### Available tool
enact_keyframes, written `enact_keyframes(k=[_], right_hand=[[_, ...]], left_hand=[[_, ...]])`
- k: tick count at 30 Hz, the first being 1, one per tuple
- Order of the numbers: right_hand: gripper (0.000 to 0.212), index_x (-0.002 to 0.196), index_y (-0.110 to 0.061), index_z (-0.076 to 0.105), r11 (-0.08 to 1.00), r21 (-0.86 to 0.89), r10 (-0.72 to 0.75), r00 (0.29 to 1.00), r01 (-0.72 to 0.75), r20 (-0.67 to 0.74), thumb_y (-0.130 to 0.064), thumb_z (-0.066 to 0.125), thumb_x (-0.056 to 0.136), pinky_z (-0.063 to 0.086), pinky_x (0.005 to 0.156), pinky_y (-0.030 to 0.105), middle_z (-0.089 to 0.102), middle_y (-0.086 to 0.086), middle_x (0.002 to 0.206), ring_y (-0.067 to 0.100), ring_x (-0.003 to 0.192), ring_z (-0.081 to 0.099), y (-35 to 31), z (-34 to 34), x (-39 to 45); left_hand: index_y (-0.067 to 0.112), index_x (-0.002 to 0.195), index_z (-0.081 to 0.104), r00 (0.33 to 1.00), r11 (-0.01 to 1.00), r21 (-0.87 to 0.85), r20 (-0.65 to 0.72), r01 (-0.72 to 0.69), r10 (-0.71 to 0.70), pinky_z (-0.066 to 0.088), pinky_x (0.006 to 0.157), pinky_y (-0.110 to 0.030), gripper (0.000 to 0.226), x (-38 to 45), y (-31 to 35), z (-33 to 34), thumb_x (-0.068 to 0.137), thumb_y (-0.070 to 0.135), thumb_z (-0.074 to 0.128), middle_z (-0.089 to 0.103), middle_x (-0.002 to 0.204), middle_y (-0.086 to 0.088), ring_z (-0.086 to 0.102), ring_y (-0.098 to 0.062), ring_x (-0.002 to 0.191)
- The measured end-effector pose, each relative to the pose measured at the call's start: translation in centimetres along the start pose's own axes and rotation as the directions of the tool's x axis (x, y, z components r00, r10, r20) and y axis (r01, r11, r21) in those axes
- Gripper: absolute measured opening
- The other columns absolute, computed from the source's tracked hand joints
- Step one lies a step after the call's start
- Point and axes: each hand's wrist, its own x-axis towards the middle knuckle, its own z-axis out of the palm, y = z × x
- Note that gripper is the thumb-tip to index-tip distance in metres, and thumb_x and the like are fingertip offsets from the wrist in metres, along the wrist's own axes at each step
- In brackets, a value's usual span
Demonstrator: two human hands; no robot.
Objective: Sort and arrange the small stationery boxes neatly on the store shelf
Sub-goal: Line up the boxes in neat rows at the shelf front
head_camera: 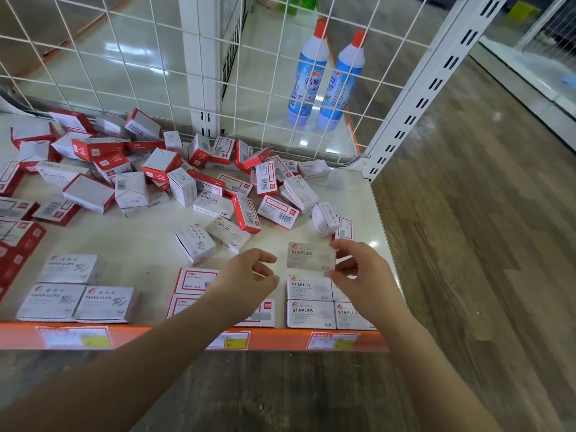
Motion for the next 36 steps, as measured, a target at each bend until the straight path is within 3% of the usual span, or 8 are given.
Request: enact_keyframes(k=[4, 8, 14, 16, 20, 23, 28, 36], right_hand=[[0.04, 0.12, -0.02, 0.057, 0.998, -0.062, 0.004, 0.999, -0.002, 0.034, -0.003, 0.062, 0.084, 0.05, 0.077, 0.016, 0.055, -0.003, 0.108, 0.007, 0.083, 0.058, 0.3, -0.2, 1.6], [0.042, 0.124, -0.019, 0.055, 0.987, -0.158, 0.033, 0.991, -0.012, 0.128, -0.004, 0.06, 0.085, 0.052, 0.087, 0.034, 0.056, 0.0, 0.109, 0.016, 0.089, 0.061, 0.5, 0.2, 2.3], [0.036, 0.122, -0.016, 0.055, 0.978, -0.208, 0.023, 0.986, 0.012, 0.167, -0.008, 0.059, 0.086, 0.045, 0.09, 0.027, 0.053, 0.003, 0.112, 0.018, 0.1, 0.055, 1.2, 0.7, 2.7], [0.036, 0.122, -0.013, 0.056, 0.972, -0.232, 0.017, 0.986, 0.022, 0.167, -0.009, 0.059, 0.087, 0.04, 0.089, 0.021, 0.05, 0.002, 0.117, 0.018, 0.105, 0.052, 1.5, 0.8, 2.8], [0.035, 0.121, -0.01, 0.056, 0.968, -0.249, 0.021, 0.983, 0.025, 0.182, -0.008, 0.059, 0.087, 0.039, 0.095, 0.025, 0.051, 0.004, 0.121, 0.021, 0.112, 0.049, 1.9, 1.0, 2.8], [0.038, 0.126, -0.012, 0.054, 0.967, -0.255, 0.023, 0.978, 0.031, 0.206, -0.008, 0.057, 0.088, 0.034, 0.095, 0.019, 0.049, 0.002, 0.127, 0.019, 0.117, 0.047, 2.1, 0.9, 2.8], [0.044, 0.134, -0.013, 0.047, 0.961, -0.272, 0.021, 0.973, 0.043, 0.229, -0.003, 0.049, 0.091, 0.029, 0.098, 0.015, 0.044, -0.001, 0.134, 0.016, 0.124, 0.041, 2.5, 0.8, 2.9], [0.04, 0.128, -0.012, 0.053, 0.963, -0.262, -0.009, 0.975, 0.069, 0.224, -0.001, 0.049, 0.09, 0.03, 0.098, 0.016, 0.047, 0.001, 0.132, 0.017, 0.122, 0.043, 2.8, 1.0, 2.9]], left_hand=[[0.023, 0.121, 0.053, 0.999, 0.992, 0.116, 0.011, -0.052, 0.051, 0.045, 0.08, -0.019, 0.031, 0.0, -0.3, 0.6, 0.09, 0.018, 0.058, 0.057, 0.11, 0.009, 0.051, -0.006, 0.098], [0.024, 0.128, 0.05, 0.995, 0.97, 0.221, -0.009, -0.098, 0.103, 0.04, 0.089, -0.019, 0.037, -0.2, 0.0, 0.8, 0.092, 0.017, 0.054, 0.052, 0.127, 0.008, 0.047, -0.006, 0.107], [0.027, 0.139, 0.036, 0.99, 0.926, 0.352, 0.088, -0.133, 0.109, 0.033, 0.105, -0.027, 0.045, -0.2, 0.1, 0.9, 0.096, 0.024, 0.047, 0.034, 0.147, 0.009, 0.034, -0.012, 0.132], [0.026, 0.142, 0.03, 0.985, 0.908, 0.39, 0.135, -0.155, 0.11, 0.032, 0.106, -0.029, 0.049, 0.0, 0.3, 1.1, 0.096, 0.025, 0.046, 0.029, 0.149, 0.009, 0.031, -0.013, 0.135], [0.024, 0.145, 0.023, 0.978, 0.874, 0.452, 0.175, -0.178, 0.109, 0.034, 0.105, -0.034, 0.053, 0.4, 0.8, 1.7, 0.096, 0.028, 0.044, 0.027, 0.15, 0.007, 0.031, -0.015, 0.135], [0.022, 0.146, 0.022, 0.975, 0.862, 0.469, 0.188, -0.193, 0.116, 0.035, 0.105, -0.033, 0.054, 0.7, 0.8, 1.9, 0.096, 0.028, 0.043, 0.028, 0.149, 0.006, 0.031, -0.015, 0.134], [0.02, 0.145, 0.024, 0.972, 0.844, 0.494, 0.195, -0.211, 0.129, 0.038, 0.102, -0.031, 0.054, 1.1, 0.6, 2.3, 0.096, 0.028, 0.044, 0.031, 0.147, 0.005, 0.032, -0.014, 0.132], [0.02, 0.144, 0.03, 0.965, 0.838, 0.491, 0.212, -0.239, 0.152, 0.041, 0.098, -0.028, 0.05, 1.2, 0.5, 2.2, 0.096, 0.029, 0.044, 0.035, 0.143, 0.005, 0.037, -0.013, 0.128]])
